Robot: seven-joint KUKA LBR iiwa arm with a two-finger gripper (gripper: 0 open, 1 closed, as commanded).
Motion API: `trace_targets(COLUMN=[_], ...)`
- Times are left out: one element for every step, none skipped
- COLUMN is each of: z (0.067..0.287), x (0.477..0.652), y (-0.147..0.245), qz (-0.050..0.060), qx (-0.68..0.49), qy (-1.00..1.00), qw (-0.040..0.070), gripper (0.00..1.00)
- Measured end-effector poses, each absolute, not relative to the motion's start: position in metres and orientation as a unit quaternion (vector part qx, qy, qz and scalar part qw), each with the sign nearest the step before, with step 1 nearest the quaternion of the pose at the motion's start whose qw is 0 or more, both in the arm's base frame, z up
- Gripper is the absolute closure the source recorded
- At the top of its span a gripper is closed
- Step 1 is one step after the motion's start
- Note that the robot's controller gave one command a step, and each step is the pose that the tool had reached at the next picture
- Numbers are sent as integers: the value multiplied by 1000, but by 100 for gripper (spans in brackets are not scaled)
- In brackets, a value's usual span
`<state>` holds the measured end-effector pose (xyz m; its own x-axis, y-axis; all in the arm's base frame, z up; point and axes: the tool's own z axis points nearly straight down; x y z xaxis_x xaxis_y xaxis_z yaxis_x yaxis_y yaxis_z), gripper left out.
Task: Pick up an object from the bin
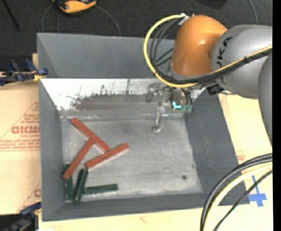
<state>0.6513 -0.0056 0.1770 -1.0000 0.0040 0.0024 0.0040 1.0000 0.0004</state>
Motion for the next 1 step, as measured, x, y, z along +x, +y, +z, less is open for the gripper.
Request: trace_targets(z=[182], x=[653], y=[-6], qz=[0], qx=[-2], qy=[-1000], qw=[-3], gripper=[0])
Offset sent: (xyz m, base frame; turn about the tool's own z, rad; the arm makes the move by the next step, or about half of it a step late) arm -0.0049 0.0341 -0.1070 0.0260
